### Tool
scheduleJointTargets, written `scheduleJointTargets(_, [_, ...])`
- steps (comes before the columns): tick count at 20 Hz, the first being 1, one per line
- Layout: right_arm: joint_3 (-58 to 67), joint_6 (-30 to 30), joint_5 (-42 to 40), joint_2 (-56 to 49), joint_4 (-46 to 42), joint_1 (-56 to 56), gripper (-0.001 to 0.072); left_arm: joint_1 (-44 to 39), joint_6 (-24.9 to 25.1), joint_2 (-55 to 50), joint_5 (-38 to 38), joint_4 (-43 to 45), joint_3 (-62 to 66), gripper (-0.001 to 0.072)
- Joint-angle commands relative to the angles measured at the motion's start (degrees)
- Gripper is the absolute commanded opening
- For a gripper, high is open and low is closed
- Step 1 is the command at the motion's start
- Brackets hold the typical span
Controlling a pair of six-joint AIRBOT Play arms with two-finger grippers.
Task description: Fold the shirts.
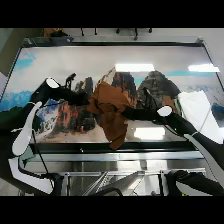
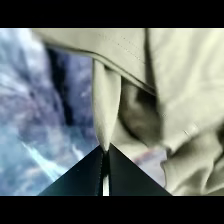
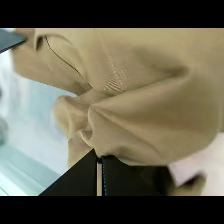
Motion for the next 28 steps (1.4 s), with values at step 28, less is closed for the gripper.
scheduleJointTargets(28, [9.62,-5.31,25.38,-2.60,-6.56,-32.48,0.0025,8.98,10.16,20.37,15.10,1.29,-11.69,0.0015])
